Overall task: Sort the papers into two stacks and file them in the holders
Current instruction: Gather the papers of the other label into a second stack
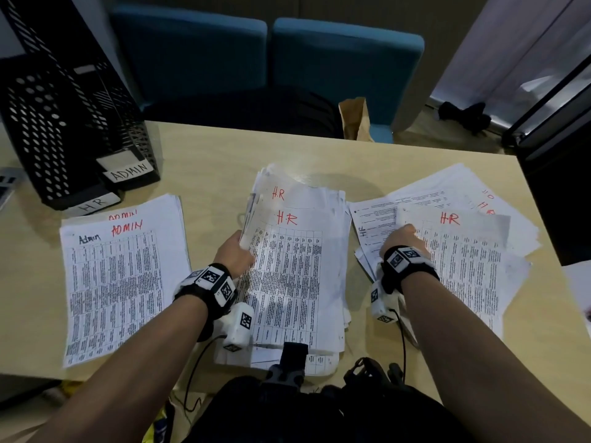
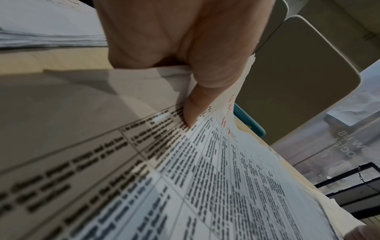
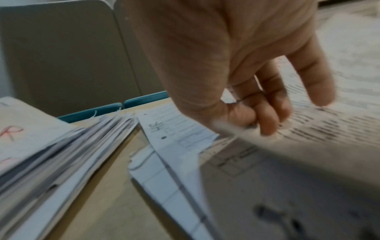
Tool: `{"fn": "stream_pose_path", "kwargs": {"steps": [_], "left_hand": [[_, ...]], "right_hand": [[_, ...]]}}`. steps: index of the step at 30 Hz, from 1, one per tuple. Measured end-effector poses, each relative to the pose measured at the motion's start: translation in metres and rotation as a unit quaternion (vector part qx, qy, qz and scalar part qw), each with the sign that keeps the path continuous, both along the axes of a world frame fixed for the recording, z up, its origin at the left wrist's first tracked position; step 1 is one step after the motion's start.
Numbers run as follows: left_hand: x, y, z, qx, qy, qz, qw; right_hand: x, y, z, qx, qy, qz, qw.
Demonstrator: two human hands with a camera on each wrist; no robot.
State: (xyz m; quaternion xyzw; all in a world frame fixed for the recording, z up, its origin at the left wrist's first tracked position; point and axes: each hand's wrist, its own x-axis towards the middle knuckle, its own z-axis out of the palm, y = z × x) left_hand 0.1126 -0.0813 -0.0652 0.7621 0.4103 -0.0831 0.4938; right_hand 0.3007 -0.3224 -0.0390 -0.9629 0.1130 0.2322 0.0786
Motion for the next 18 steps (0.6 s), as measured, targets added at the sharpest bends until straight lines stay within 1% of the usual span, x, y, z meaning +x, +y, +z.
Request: {"fn": "stream_pose_path", "kwargs": {"steps": [5,7,10,12,16,18], "left_hand": [[0.001,0.0,-0.003,0.006,0.014,0.013,1.0],[0.002,-0.001,-0.005,0.003,0.014,0.026,1.0],[0.005,-0.003,-0.009,-0.019,0.009,0.052,0.998],[0.007,-0.006,-0.012,-0.045,-0.006,0.088,0.995],[0.008,-0.012,-0.011,-0.093,-0.042,0.163,0.981],[0.008,-0.014,-0.007,-0.115,-0.054,0.185,0.974]], "right_hand": [[0.009,0.001,0.007,0.026,0.015,0.054,0.998],[0.007,0.014,0.017,0.05,0.009,0.105,0.993],[-0.014,0.047,0.033,0.083,0.0,0.21,0.974],[-0.035,0.07,0.037,0.107,-0.01,0.269,0.957],[-0.075,0.102,0.033,0.162,0.023,0.343,0.925],[-0.077,0.103,0.029,0.183,0.034,0.349,0.918]]}}
